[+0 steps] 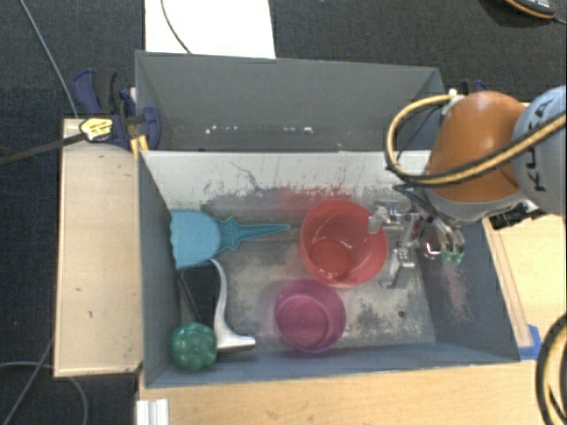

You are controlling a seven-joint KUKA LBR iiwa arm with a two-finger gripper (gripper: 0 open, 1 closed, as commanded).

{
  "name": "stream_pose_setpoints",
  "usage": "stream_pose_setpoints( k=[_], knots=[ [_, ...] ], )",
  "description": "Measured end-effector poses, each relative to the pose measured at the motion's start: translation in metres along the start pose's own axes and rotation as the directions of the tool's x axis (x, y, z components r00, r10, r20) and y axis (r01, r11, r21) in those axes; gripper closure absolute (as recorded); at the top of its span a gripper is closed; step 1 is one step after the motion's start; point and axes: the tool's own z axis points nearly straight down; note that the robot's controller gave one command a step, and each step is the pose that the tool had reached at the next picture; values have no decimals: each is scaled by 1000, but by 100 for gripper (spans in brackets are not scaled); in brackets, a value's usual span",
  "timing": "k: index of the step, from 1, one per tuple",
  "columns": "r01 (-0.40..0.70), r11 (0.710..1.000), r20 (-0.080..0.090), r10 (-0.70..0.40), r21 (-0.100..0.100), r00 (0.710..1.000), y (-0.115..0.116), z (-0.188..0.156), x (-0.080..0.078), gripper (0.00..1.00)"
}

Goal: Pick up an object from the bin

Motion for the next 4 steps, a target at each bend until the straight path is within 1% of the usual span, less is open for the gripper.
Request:
stream_pose_setpoints(
  k=[1,2,3,4],
  knots=[
    [2,1000,8,-2,1,1000,0,-4,-2,0],
    [154,988,3,-154,0,988,15,86,-13,0],
    [178,984,17,-178,4,984,25,17,-15,0],
    [346,938,0,-346,-1,938,25,55,-12,0]
  ],
)
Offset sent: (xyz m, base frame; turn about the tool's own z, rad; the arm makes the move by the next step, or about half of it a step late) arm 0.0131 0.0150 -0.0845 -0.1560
